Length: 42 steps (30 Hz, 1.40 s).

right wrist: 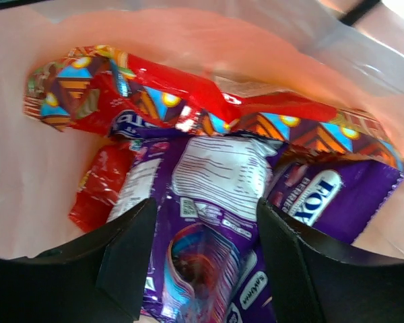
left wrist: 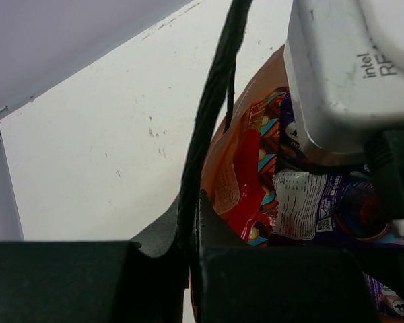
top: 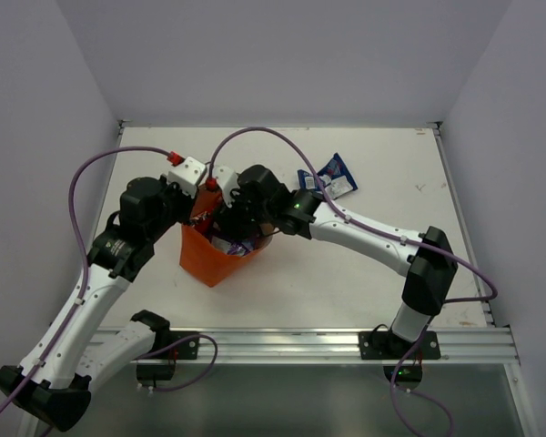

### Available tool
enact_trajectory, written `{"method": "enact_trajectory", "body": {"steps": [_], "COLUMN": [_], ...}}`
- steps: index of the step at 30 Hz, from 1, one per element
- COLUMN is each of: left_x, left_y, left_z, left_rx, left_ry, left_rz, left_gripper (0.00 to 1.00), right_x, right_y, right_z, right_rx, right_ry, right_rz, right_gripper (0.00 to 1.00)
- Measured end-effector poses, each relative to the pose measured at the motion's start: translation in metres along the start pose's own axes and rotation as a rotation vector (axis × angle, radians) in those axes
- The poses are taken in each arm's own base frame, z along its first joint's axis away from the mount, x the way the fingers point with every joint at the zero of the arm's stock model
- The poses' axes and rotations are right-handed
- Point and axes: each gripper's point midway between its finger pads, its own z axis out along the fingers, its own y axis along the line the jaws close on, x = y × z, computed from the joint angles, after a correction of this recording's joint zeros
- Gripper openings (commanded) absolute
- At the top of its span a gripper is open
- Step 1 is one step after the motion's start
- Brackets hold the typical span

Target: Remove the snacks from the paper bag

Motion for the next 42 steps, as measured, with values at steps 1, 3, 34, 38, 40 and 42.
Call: {"method": "enact_trajectory", "body": {"steps": [1,3,34,38,40,42], "left_x": [0.000,0.000,0.002,0.002,0.003,0.003], "left_y": [0.000,0.000,0.005,0.008,0.008,0.008], "left_z": [0.000,0.000,-0.001,-0.001,-0.002,-0.001], "left_rx": [0.000,0.000,-0.031,-0.044,-0.047,-0.049], "left_ry": [0.000,0.000,0.009,0.012,0.013,0.014], "left_rz": [0.000,0.000,0.000,0.000,0.000,0.000], "left_gripper": [0.00,0.00,0.00,0.00,0.00,0.00], "right_x": [0.000,0.000,-0.087,-0.101,-0.094,-0.075], "right_y": [-0.002,-0.005,-0.006,-0.036,-0.067,-0.111], "right_z": [0.000,0.000,-0.121,-0.179,-0.207,-0.240], "right_rx": [0.008,0.026,0.081,0.243,0.356,0.508], "right_ry": [0.000,0.000,-0.289,-0.411,-0.452,-0.484], "right_rz": [-0.001,-0.005,-0.060,-0.041,0.013,0.110], "right_gripper": [0.65,0.66,0.00,0.00,0.00,0.00]}}
